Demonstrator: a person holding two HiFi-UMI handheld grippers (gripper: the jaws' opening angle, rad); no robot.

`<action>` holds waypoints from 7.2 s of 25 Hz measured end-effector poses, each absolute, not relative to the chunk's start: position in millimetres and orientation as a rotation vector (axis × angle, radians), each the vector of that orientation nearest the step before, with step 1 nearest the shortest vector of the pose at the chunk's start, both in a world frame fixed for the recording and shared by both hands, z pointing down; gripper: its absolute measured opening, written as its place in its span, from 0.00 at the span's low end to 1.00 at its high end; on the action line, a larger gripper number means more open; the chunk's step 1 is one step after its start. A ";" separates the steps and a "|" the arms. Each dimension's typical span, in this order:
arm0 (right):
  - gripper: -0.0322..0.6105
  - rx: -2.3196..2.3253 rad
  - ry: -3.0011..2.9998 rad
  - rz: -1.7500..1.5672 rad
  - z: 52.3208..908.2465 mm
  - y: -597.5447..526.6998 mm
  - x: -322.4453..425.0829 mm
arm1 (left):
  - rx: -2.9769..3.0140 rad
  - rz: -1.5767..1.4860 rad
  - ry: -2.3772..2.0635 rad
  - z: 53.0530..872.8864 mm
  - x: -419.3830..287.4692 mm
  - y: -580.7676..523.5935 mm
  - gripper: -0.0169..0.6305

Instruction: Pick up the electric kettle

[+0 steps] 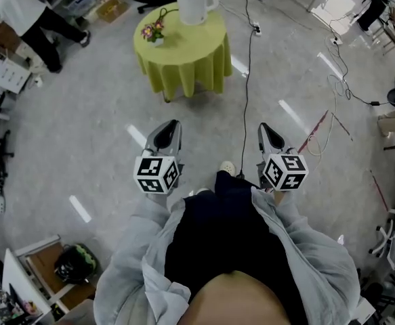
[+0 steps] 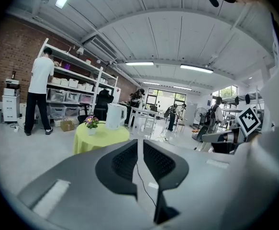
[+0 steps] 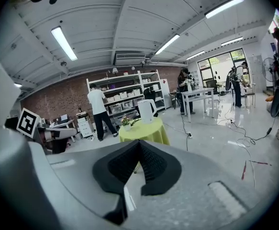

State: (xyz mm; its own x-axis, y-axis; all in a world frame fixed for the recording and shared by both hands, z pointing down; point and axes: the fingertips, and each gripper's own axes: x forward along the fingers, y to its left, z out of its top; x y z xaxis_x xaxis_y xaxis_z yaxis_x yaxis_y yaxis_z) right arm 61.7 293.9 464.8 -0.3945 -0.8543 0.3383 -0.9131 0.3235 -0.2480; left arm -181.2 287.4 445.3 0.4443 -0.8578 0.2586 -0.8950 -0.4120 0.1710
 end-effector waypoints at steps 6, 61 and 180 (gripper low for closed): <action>0.05 1.629 -2.461 0.584 459.8 238.6 97.5 | 2.440 0.129 -1.523 437.9 -144.1 229.7 0.40; 0.05 1.760 -2.407 0.681 449.6 -108.1 168.1 | 2.504 0.167 -1.373 423.4 -65.8 -141.9 0.50; 0.05 0.873 -2.512 0.600 493.4 -427.3 105.8 | 2.183 0.283 -2.033 435.3 -48.9 -358.5 0.30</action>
State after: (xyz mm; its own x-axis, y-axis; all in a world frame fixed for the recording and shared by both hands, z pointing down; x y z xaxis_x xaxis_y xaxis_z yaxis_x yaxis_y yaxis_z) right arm 105.8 -427.3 493.4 -0.7189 -0.4761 0.5065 -0.6537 0.7109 -0.2596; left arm -48.9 -358.5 435.3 0.0667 -0.9697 0.2352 -0.9970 -0.0739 -0.0220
